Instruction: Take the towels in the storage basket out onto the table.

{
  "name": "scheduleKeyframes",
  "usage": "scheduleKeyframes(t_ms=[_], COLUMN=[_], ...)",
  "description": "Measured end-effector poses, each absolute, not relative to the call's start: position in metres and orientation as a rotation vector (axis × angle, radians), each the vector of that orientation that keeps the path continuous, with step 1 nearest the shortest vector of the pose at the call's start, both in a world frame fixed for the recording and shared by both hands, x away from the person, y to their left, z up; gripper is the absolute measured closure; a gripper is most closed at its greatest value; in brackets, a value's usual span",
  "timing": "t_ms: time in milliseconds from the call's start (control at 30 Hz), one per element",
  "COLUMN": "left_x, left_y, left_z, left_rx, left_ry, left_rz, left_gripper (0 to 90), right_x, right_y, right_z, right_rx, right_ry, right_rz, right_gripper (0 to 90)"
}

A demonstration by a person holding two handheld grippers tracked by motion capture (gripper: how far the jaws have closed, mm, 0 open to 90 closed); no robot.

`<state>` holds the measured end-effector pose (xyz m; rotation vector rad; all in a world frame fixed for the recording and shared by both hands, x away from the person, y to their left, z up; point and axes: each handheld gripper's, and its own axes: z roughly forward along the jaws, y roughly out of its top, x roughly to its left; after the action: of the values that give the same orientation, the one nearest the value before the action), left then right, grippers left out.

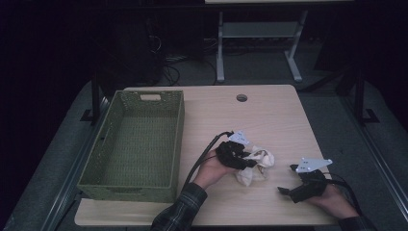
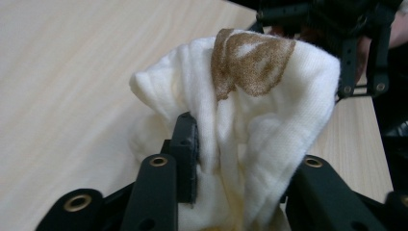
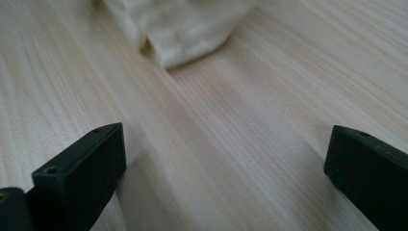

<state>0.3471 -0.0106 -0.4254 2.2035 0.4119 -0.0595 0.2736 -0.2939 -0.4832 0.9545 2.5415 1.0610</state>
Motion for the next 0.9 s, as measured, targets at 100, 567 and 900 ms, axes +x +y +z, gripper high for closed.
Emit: scheduleKeyframes(t_ms=[100, 567, 900], left_x=[0.347, 0.336, 0.311], left_y=[-0.015, 0.020, 0.036], left_z=[-0.433, -0.412, -0.427], left_rx=[2.213, 2.166, 2.175], left_ry=[0.416, 0.485, 0.516], left_rz=[-0.088, -0.002, -0.016], left_gripper=[57.2, 35.4, 41.7], right_x=[0.274, 0.273, 0.273], right_y=[-0.294, -0.294, -0.294], right_z=[-0.483, -0.483, -0.483], right_rx=[0.954, 0.952, 0.954], right_ry=[2.541, 2.540, 2.540], right_rz=[1.061, 1.062, 1.062], right_gripper=[0.4, 0.4, 0.4])
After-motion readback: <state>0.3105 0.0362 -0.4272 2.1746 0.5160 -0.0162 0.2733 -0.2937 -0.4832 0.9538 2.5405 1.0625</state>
